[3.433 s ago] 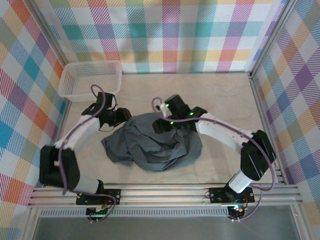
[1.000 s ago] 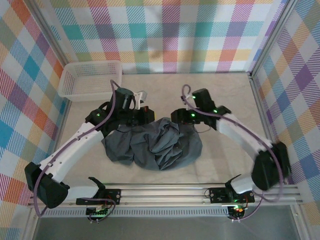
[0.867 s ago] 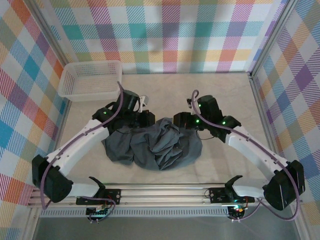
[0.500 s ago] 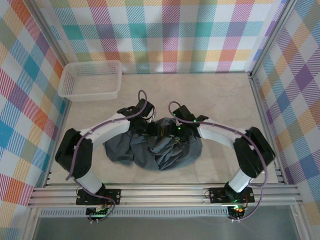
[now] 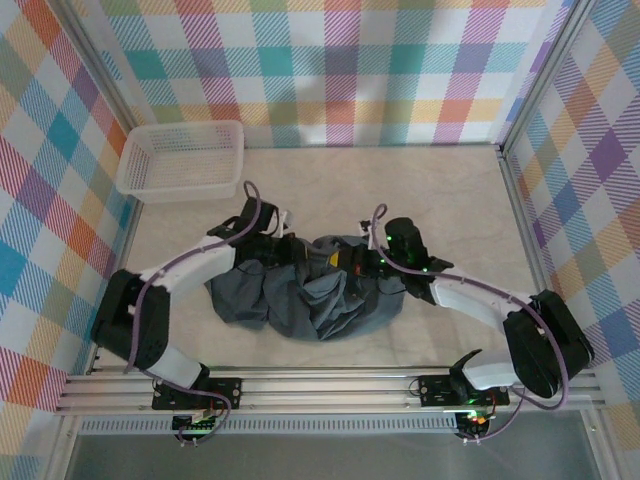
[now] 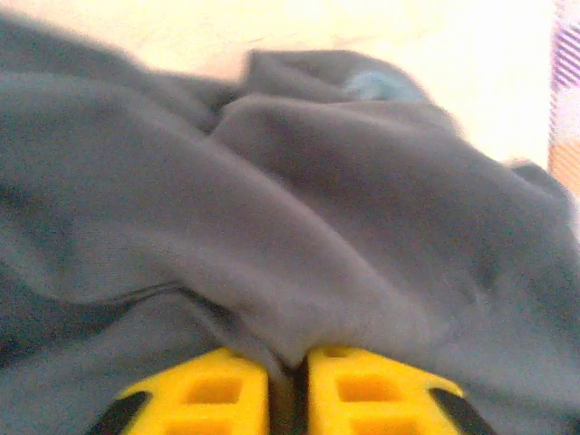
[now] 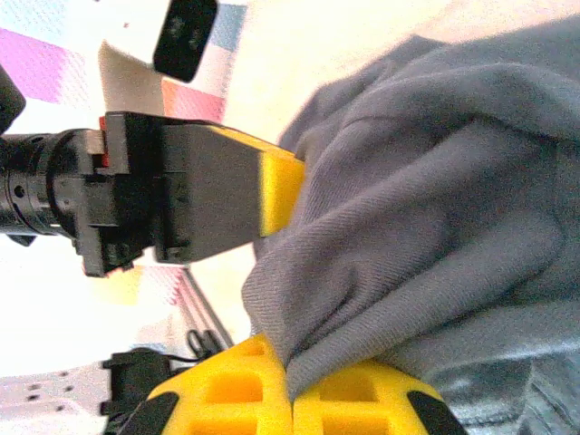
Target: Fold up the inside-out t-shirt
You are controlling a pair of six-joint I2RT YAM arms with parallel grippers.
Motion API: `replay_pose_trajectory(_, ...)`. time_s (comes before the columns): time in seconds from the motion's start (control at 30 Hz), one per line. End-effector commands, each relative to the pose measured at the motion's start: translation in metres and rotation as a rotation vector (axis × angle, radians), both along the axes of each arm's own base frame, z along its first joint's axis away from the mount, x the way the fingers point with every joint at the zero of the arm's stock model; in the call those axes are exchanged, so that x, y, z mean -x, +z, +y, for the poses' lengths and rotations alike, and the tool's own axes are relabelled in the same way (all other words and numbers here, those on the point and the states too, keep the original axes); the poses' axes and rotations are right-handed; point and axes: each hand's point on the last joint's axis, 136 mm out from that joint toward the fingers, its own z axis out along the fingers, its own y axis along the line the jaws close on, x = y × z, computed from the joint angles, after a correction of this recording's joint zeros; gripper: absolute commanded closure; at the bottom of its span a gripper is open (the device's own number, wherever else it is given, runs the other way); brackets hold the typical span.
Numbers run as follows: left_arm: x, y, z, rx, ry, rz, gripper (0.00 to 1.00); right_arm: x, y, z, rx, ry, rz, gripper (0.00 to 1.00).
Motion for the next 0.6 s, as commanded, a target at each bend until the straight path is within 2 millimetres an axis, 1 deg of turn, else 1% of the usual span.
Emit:
replay_pose_trajectory(0.0, 0.019, 0.054, 0.010, 0.033, -0.078, -0.200, 0.66, 0.007, 0.065, 0.009, -0.222, 0.120, -0.186, 1.00)
replay_pose_trajectory(0.03, 0.022, 0.070, 0.018, 0.021, -0.075, -0.265, 0.61, 0.007, 0.067, 0.010, -0.229, 0.130, -0.190, 1.00)
replay_pose_trajectory(0.07, 0.026, 0.085, 0.022, 0.023, -0.079, -0.305, 0.61, 0.007, 0.069, 0.010, -0.239, 0.138, -0.192, 1.00)
replay_pose_trajectory(0.1, 0.032, 0.094, 0.020, 0.041, -0.099, -0.316, 0.61, 0.008, 0.071, 0.011, -0.246, 0.144, -0.194, 1.00)
replay_pose_trajectory(0.13, 0.039, 0.103, 0.013, 0.075, -0.137, -0.321, 0.60, 0.008, 0.074, 0.012, -0.256, 0.155, -0.199, 1.00)
replay_pose_trajectory(0.23, 0.066, 0.111, -0.014, 0.099, -0.287, -0.362, 0.59, 0.011, 0.083, 0.017, -0.286, 0.198, -0.211, 1.00)
replay_pose_trajectory(0.27, 0.072, 0.110, -0.021, 0.093, -0.328, -0.378, 0.58, 0.012, 0.086, 0.018, -0.290, 0.213, -0.214, 1.00)
replay_pose_trajectory(0.3, 0.073, 0.111, -0.026, 0.098, -0.346, -0.388, 0.58, 0.013, 0.087, 0.019, -0.293, 0.222, -0.211, 1.00)
replay_pose_trajectory(0.43, 0.060, 0.112, -0.042, 0.167, -0.320, -0.361, 0.58, 0.014, 0.092, 0.020, -0.301, 0.241, -0.208, 1.00)
replay_pose_trajectory(0.47, 0.053, 0.120, -0.047, 0.200, -0.304, -0.381, 0.58, 0.015, 0.094, 0.020, -0.300, 0.249, -0.207, 1.00)
replay_pose_trajectory(0.53, 0.044, 0.120, -0.052, 0.223, -0.274, -0.374, 0.59, 0.017, 0.095, 0.021, -0.301, 0.259, -0.203, 1.00)
replay_pose_trajectory(0.57, 0.039, 0.119, -0.052, 0.215, -0.246, -0.372, 0.65, 0.017, 0.095, 0.021, -0.301, 0.260, -0.200, 1.00)
